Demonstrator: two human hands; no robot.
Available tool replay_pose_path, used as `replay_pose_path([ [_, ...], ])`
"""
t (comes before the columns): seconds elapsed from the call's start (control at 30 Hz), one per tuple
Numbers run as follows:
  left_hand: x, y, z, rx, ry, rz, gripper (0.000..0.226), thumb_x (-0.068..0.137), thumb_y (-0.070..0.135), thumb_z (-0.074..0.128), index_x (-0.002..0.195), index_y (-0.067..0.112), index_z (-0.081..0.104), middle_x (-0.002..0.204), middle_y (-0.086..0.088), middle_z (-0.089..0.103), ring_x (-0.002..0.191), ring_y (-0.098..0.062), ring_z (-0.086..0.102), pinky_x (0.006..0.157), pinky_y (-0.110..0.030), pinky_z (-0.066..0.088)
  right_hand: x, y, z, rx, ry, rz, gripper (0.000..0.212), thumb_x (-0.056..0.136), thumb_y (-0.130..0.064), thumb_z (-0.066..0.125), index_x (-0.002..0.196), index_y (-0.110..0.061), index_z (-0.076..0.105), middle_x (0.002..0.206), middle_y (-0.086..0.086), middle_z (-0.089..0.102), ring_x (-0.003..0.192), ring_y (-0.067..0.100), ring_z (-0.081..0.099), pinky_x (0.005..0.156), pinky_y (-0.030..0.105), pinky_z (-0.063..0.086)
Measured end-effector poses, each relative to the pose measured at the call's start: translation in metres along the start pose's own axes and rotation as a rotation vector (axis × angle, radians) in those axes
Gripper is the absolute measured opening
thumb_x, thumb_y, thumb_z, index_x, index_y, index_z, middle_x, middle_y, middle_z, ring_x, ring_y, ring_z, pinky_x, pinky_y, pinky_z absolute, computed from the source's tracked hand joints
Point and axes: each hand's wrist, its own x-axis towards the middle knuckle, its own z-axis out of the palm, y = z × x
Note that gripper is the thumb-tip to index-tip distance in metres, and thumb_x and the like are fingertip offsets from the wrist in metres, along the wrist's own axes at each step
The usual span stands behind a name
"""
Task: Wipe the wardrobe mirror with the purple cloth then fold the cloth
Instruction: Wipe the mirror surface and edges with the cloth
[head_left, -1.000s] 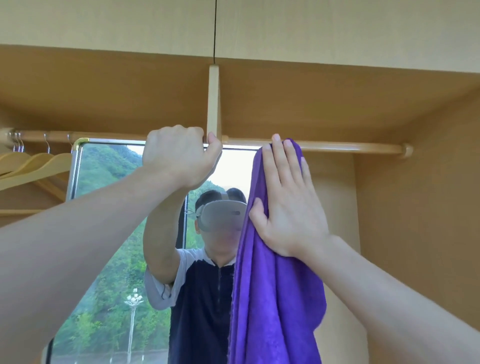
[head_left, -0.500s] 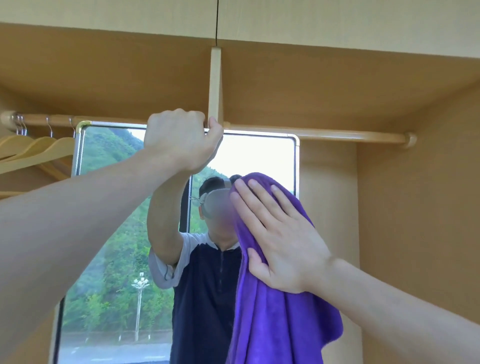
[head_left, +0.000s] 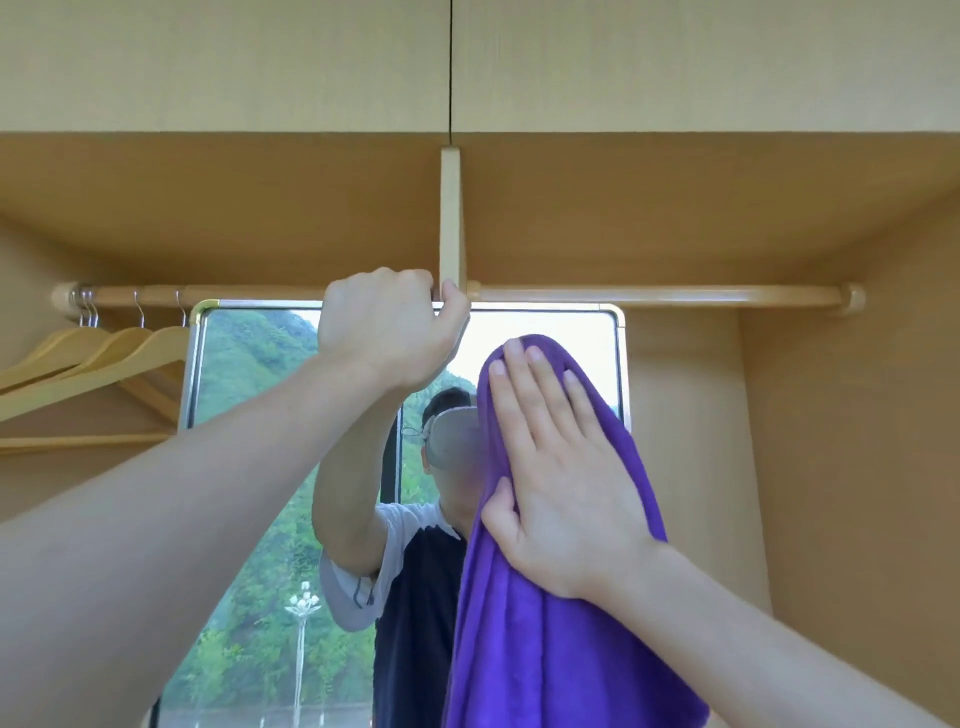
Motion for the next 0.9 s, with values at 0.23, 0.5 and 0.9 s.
replay_pose_path([
  [0.23,0.004,-0.007,-0.003,-0.034,-0.105,0.024,0.056,0.087,0.053,0.013,0.072,0.022,0.057,0.062,-0.002,0.052,0.065,-0.033,0.053,0.056,-0.034,0.03,-0.029,0.008,0.004,-0.04,-0.178,-0.336,0.094,0.085,-0.037,0.045,0.165,-0.008,0.006,0.174,0.008,-0.003,0.16,0.023,-0.005,0.129,0.047,0.014],
  [0.5,0.006,-0.005,-0.006,-0.041,-0.209,0.041,0.046,0.097,0.05,0.015,0.083,0.025,0.052,0.088,-0.01,0.065,0.078,-0.033,0.051,0.068,-0.038,0.033,0.027,0.032,-0.023,-0.103,-0.096,-0.222,0.091,0.084,-0.038,0.041,0.165,-0.013,0.01,0.174,0.002,0.003,0.161,0.023,-0.004,0.13,0.046,0.007],
  [0.9,0.038,-0.061,-0.031,-0.287,-0.648,0.041,0.073,0.091,0.078,0.026,0.081,0.022,0.072,0.087,0.0,0.07,0.086,-0.02,0.064,0.073,-0.036,0.05,-0.002,0.015,-0.01,-0.112,-0.131,-0.154,0.089,0.089,-0.045,0.04,0.166,-0.016,0.008,0.174,0.002,0.001,0.16,0.031,-0.005,0.129,0.053,0.01],
])
